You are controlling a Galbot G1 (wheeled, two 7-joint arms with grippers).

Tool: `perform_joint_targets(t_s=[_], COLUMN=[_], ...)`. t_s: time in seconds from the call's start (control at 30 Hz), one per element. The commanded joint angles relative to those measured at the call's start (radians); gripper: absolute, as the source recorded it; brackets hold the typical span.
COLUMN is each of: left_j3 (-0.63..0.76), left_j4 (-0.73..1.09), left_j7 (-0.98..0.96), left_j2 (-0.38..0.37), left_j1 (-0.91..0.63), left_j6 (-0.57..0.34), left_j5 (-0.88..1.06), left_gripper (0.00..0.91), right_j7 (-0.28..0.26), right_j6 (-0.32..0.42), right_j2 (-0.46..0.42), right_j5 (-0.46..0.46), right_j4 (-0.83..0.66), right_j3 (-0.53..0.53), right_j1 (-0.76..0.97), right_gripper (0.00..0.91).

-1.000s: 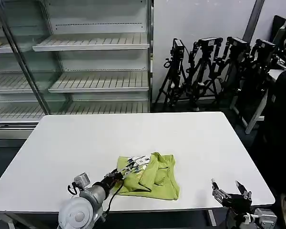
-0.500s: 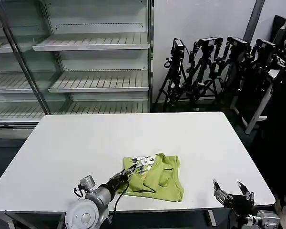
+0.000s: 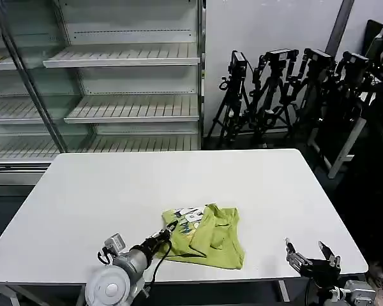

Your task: Fold and organize the clothes.

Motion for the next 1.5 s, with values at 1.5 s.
perform_joint_targets(t_s=[1.5], left_j3=[0.456], left_j4=[0.041], left_j7=[-0.131], left_j2=[-0.083], left_j1=[-0.221], left_j6=[0.100], left_j5=[0.732], left_gripper=[0.030], right_j7=[-0.002], right_j6=[0.030], right_j2=[0.117], right_j5=[-0.119], right_j4=[0.027], right_j3=[-0.066], right_j1=[0.020], right_gripper=[0.907])
